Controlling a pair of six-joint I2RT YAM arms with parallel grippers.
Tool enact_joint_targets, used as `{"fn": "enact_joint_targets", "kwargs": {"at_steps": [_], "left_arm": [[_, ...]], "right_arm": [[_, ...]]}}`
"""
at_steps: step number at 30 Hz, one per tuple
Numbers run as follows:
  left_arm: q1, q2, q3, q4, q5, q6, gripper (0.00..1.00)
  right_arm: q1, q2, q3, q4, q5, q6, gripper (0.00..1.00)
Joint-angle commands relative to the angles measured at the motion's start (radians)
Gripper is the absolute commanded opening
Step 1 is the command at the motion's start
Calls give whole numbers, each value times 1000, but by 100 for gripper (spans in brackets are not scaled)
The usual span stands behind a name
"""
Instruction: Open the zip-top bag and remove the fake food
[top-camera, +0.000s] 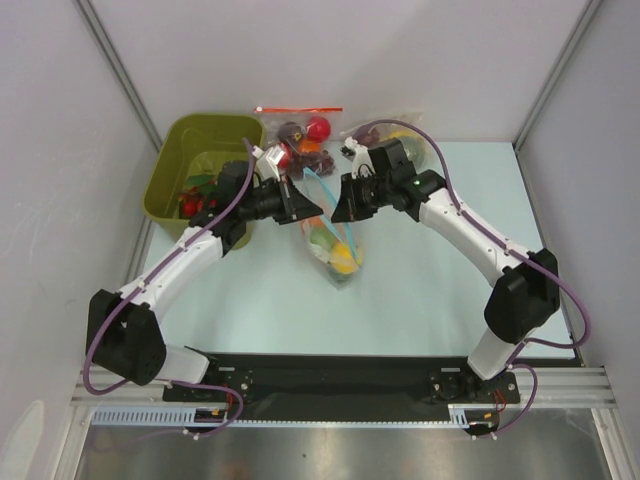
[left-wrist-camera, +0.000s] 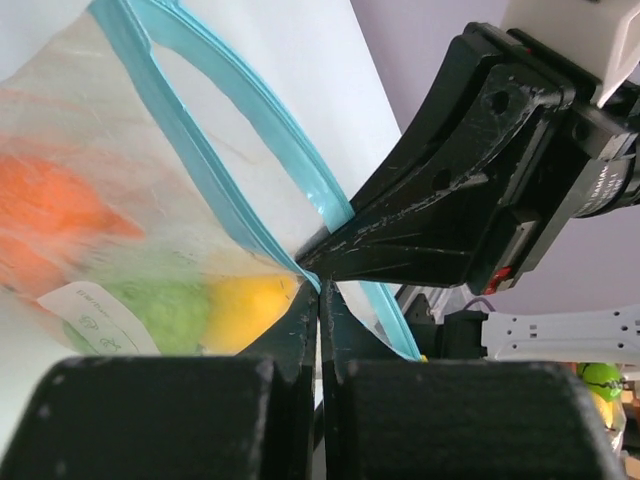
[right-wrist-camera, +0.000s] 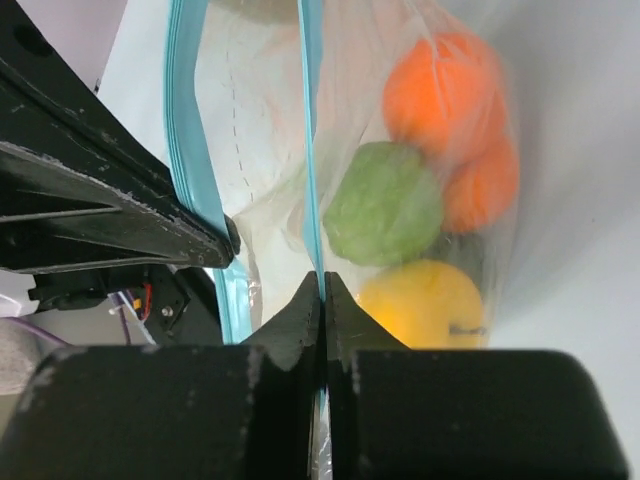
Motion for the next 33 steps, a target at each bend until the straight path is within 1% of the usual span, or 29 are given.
{"fn": "enact_joint_targets", "kwargs": {"at_steps": [1, 6, 9, 10, 12, 13, 17, 21, 22, 24, 25, 26, 27, 29, 32, 33], "left_arm": [[7, 1, 28, -33, 17, 69, 0], [28, 38, 112, -146, 8, 170, 0], [39, 52, 160, -225, -7, 259, 0], [39, 56, 175, -272, -16, 279, 0], [41, 73, 230, -321, -59, 325, 0], [39, 82, 269, -379, -81, 365, 0], [39, 102, 330, -492, -200, 436, 0], [32, 99, 330, -570, -360, 491, 2], [28, 96, 327, -594, -384, 500, 7], [9, 87, 321, -607, -435, 529, 33], [-2, 66, 321, -598, -447, 538, 38], [-25, 55, 324, -587, -463, 546, 50], [-37, 41, 330, -575, -470, 554, 55], [-73, 9, 356, -530, -472, 552, 61], [-105, -11, 373, -448, -435, 529, 62], [-122, -13, 372, -396, -412, 513, 62]], "right_arm": [[-1, -4, 54, -25, 27, -17, 0], [-71, -35, 61, -87, 92, -31, 0], [-119, -64, 82, -133, 150, -66, 0], [-137, -70, 90, -142, 169, -75, 0], [-147, -81, 116, -177, 198, -101, 0], [-145, -84, 126, -190, 225, -112, 0], [-147, -96, 151, -216, 245, -125, 0], [-125, -106, 139, -207, 255, -128, 0], [-116, -107, 130, -205, 261, -135, 0], [-93, -103, 114, -197, 253, -131, 0], [-87, -99, 95, -190, 238, -126, 0], [-79, -98, 84, -179, 233, -120, 0], [-67, -98, 73, -171, 226, -117, 0], [-59, -93, 49, -148, 203, -99, 0], [-44, -86, 36, -125, 170, -85, 0], [-39, -84, 33, -122, 169, -85, 0]]}}
